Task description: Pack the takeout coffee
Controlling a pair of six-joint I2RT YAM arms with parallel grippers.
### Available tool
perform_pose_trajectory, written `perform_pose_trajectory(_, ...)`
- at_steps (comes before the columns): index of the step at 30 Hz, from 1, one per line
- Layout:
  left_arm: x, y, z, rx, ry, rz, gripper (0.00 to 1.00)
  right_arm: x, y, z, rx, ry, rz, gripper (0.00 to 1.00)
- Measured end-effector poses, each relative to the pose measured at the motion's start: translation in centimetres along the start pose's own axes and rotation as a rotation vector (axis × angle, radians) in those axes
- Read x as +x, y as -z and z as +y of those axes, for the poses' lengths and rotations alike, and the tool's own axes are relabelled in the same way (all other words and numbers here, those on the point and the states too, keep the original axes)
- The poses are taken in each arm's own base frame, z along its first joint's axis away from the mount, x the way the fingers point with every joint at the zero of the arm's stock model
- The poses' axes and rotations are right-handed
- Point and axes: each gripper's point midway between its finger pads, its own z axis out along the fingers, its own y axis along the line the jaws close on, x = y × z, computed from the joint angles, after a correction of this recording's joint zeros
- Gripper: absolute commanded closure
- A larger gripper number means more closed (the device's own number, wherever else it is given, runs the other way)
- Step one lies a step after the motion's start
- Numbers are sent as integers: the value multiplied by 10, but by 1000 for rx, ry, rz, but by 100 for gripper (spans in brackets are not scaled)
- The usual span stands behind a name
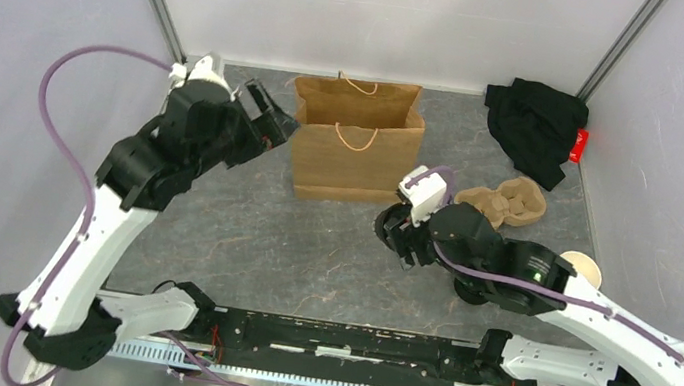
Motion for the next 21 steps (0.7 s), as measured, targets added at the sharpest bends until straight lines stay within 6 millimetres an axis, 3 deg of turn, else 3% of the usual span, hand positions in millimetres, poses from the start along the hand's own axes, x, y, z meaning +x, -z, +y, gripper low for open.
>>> perform_pose_trajectory(6,-27,-39,-22,-96,-108,-16,3,-5,22,-17,33,31,-11,75)
perform_pose_trajectory(11,-33,-78,-15,-222,-207,-15,4,-40,51,-33,62,11,-116,73)
perform_pose_trajectory(15,-33,-107,-6,-304,-266,-12,7,-76,87,-55,104,-2,-258,72)
perform_pose_trajectory(18,-30,-123,0,-346,-294,-4,7,-97,113,-79,187,4,-359,81)
perform_pose_trajectory(21,-24,-137,7,-380,-309,13,8,-110,130,-98,266,24,-435,96)
